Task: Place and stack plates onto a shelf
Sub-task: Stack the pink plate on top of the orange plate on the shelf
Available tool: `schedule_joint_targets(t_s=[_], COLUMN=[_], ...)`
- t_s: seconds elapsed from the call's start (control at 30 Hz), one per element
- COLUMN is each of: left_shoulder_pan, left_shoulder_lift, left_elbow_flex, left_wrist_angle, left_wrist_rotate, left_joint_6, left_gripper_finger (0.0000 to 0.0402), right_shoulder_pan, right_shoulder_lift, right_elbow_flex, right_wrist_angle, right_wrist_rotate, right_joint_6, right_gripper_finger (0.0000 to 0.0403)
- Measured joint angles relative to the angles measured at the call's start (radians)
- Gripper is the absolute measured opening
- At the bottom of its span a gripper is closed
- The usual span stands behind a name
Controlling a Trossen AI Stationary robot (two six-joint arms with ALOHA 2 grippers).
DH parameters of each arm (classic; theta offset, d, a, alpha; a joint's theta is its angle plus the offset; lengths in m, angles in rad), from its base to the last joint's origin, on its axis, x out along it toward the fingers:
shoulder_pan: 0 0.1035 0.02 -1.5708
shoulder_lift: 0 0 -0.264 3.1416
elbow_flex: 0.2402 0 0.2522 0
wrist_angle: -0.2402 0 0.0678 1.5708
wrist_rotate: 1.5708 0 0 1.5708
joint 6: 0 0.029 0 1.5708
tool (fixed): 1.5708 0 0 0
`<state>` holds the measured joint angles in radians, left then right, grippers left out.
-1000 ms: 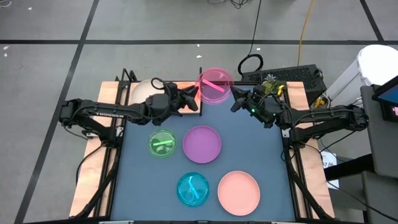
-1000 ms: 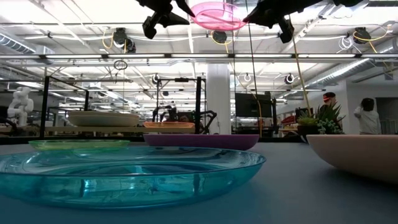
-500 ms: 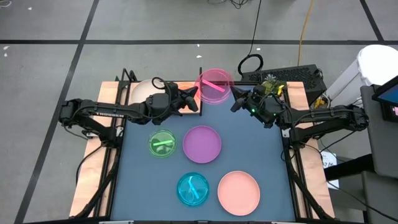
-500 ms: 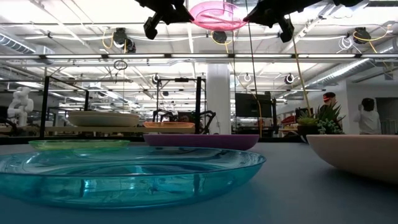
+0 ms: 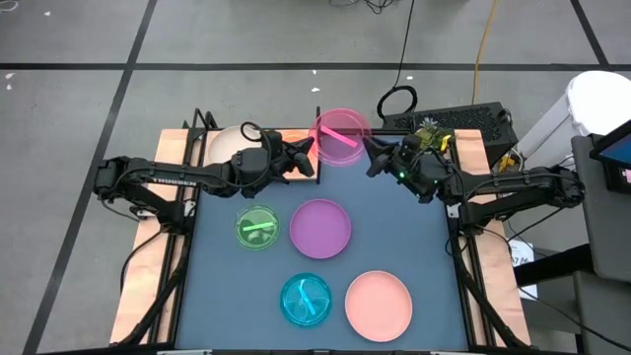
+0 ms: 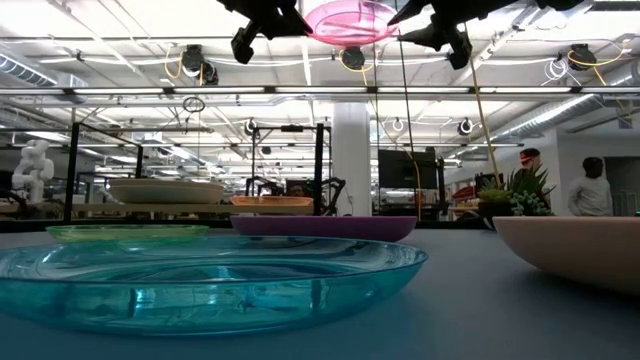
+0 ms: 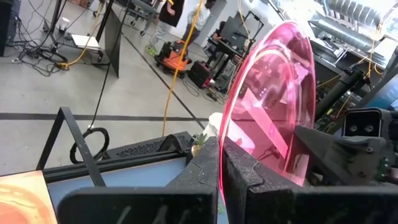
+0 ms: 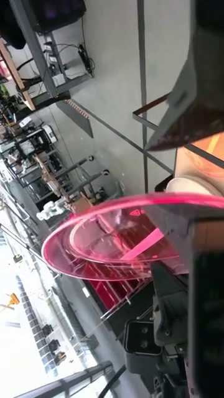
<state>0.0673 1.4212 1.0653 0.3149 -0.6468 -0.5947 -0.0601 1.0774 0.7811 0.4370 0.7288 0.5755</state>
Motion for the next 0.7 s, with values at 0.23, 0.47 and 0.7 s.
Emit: schedule_joint_targets(t_s=[0.23,0.47,0.7], left_shoulder_pan=[0.059,0.136,0.195], left_shoulder_lift=[0.000,0.000,-0.015], left_elbow_flex=[0.000,0.000,0.001], left_wrist_angle=[-0.002,-0.048,-0.125], left_wrist_rotate=[0.004,0.030,0.028], left_joint_6=[-0.094,-0.101,-0.166], left_gripper_finger=[0.0004,0.0003,0.0003], right_shoulder_pan=[-0.026,-0.035,-0.035], right_shoulder_lift=[-0.021,-0.066,-0.146], right_elbow_flex=[-0.001,0.000,0.000], right_wrist_angle=[-0.030,-0.020,-0.030], right_wrist_rotate=[-0.093,-0.206,-0.289], right_joint_6=[0.166,0.206,0.200], right_gripper_finger=[0.0210,0.0242,0.0234])
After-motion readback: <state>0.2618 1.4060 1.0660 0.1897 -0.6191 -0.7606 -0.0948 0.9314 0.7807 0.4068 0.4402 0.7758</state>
